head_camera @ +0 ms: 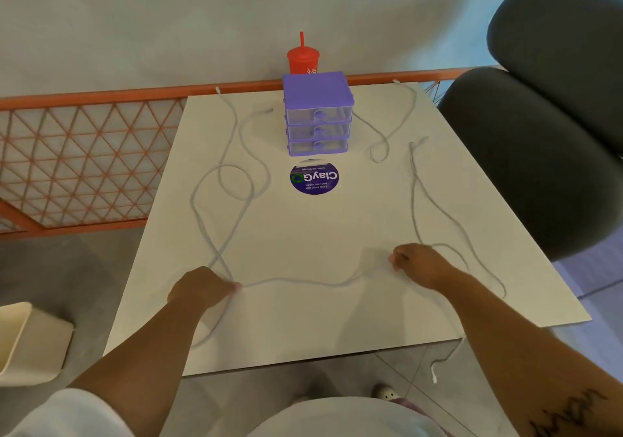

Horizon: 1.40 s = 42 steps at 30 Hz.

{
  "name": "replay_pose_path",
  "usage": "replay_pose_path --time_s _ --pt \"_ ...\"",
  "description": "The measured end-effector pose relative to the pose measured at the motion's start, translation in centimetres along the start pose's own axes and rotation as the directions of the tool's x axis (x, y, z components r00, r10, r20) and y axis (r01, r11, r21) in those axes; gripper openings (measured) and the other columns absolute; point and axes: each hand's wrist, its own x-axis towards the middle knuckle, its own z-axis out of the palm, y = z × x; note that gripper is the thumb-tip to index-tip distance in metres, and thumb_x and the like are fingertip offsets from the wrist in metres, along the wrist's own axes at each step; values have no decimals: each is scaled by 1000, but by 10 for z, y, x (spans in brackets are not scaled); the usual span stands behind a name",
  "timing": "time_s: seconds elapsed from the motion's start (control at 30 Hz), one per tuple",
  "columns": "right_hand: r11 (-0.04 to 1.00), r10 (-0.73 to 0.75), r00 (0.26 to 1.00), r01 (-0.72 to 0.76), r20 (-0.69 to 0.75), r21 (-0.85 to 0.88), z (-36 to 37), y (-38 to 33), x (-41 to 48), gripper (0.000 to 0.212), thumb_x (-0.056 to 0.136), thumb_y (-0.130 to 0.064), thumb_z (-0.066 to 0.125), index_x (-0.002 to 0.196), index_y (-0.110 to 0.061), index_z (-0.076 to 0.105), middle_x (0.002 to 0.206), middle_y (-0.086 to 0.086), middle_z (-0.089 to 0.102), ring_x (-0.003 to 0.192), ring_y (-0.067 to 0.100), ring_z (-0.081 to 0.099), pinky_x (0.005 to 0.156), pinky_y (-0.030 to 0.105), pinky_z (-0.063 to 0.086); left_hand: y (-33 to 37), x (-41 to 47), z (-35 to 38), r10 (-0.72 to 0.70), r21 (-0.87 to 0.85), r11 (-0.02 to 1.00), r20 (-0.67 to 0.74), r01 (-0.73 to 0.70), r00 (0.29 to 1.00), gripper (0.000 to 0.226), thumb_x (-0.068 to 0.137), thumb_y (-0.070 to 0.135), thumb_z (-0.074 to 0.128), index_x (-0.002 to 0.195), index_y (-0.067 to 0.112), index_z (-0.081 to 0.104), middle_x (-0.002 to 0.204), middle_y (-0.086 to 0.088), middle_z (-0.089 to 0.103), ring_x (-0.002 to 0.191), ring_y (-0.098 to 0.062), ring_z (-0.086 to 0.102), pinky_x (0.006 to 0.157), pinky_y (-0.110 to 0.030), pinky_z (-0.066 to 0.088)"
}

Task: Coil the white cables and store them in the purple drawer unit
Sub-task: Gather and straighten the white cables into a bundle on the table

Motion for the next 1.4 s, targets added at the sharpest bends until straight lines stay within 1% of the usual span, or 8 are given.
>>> replay_pose_path --time_s 0.3,0.53,0.67,0.77,0.83,1.07,1.2,1.4 --pt "976 3 999 4 34 -218 32 17 -2 23 99 -29 33 92 -15 51 103 10 63 89 26 57 66 28 34 13 -8 4 -3 22 1000 -88 5 996 38 79 48 63 89 13 54 71 3 51 78 -21 55 68 -29 43" --pt "973 -154 987 160 44 -169 -10 0 30 36 95 -28 42 59 -28 36 75 1 53 75 21 50 56 28 32 42 -17 -7 -4 -44 999 -181 -4 984 38 91 40 49 101 6 62 105 -10 62 101 -29 57 77 -30 40" --pt "944 -300 954 292 -27 -155 -48 -35 56 29 95 -25 44 69 -13 51 82 8 63 74 22 51 62 26 32 72 -29 -20 60 -225 968 -215 -109 975 31 94 31 47 78 7 58 82 -8 55 76 -23 51 67 -27 37" --pt "931 -357 934 354 -23 -86 -55 -58 68 31 94 -24 47 65 -14 46 70 2 53 72 21 46 62 26 30 105 -46 -19 84 -834 551 91 29 992 25 91 23 56 69 10 53 56 0 40 42 -10 32 40 -18 25" --pt "925 -379 925 379 10 -26 -45 -70 70 34 94 -24 48 61 -17 43 67 1 51 71 20 45 62 26 29 125 -56 -8 178 -911 393 212 128 961 18 89 21 59 74 13 54 49 4 35 37 -6 24 36 -16 18" --pt "923 -354 915 375 193 -83 2 -57 71 32 94 -27 44 63 -20 45 76 1 54 74 19 48 63 27 33 130 -44 24 71 -810 583 135 68 988 17 89 24 60 74 15 59 58 0 43 47 -11 33 41 -20 26" --pt "950 -253 946 282 202 -133 10 -35 74 32 95 -29 40 64 -24 39 69 -4 48 72 19 51 57 28 37 71 -21 16 -99 -794 608 -115 -31 988 33 85 34 63 67 7 58 60 -8 50 54 -20 43 54 -29 34" --pt "955 -169 971 204 168 -218 18 -28 79 17 97 -31 38 88 -18 43 83 2 53 75 20 50 60 29 39 -12 10 -34 43 -163 980 -385 -114 922 42 97 37 39 74 7 58 69 -9 60 69 -28 54 58 -32 36"
